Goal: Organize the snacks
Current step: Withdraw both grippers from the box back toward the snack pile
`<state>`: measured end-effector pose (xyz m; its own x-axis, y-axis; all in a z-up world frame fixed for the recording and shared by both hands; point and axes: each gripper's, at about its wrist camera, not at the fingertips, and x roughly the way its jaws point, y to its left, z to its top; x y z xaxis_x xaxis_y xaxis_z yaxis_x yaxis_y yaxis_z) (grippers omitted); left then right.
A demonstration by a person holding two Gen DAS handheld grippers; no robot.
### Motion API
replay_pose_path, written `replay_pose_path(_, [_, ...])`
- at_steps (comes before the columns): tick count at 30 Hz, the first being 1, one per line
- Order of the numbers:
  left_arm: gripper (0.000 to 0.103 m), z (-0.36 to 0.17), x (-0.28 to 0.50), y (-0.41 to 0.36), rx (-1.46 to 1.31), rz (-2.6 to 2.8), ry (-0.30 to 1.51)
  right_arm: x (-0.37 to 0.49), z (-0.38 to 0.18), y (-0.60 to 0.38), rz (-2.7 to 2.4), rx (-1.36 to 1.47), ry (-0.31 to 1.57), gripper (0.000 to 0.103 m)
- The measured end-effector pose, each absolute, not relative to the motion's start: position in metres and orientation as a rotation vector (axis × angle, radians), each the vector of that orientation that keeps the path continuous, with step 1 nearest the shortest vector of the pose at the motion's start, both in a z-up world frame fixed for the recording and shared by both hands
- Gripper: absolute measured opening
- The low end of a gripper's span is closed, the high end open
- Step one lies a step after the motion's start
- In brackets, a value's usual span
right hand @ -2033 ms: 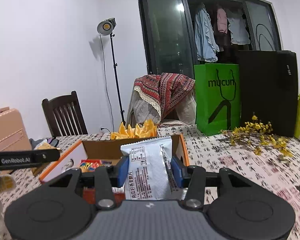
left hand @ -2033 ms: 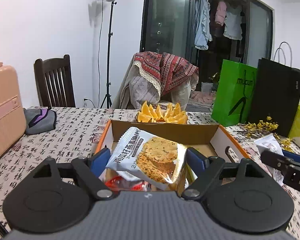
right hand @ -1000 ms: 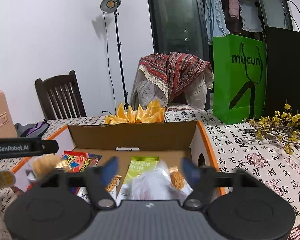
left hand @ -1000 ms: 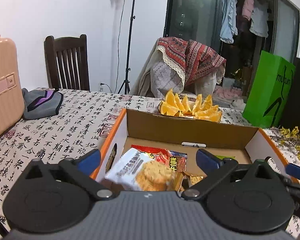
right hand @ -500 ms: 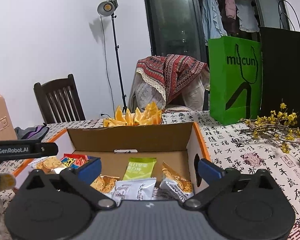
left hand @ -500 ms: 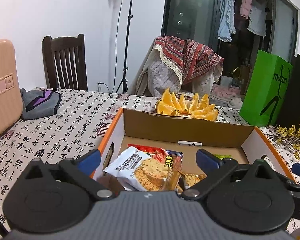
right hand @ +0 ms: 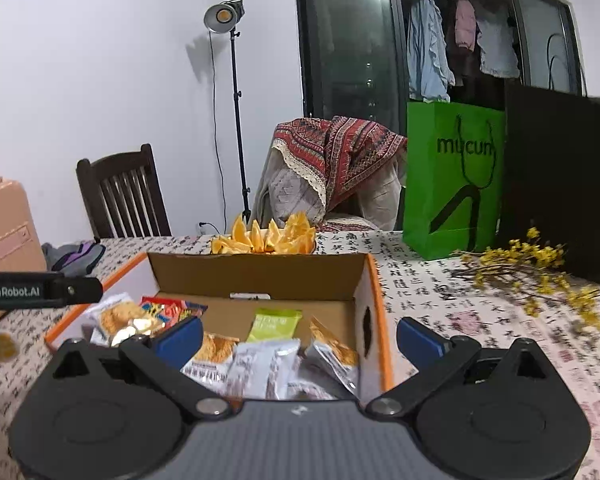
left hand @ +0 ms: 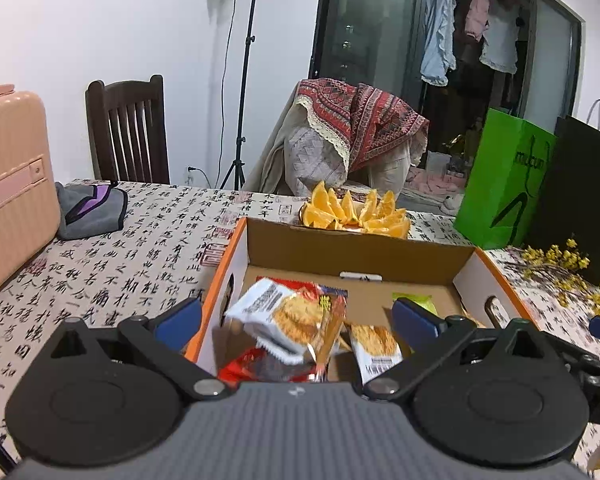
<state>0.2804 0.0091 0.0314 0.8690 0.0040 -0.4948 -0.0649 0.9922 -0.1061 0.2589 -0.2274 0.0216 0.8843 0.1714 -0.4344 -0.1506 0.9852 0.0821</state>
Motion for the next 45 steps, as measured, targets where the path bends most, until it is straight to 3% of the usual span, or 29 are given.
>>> replay_pose_path(22, [0.103,0.016,0.150,0.034,-0.081,0.016,0.484,0.143,-0.009,-0.237,0.211,0.087,0.512,0.103])
replay_pose_path(45, [0.103,-0.036,0.108,0.087,-0.107,0.034,0.509,0.109,-0.038,-0.226,0.194,0.099,0.602,0.103])
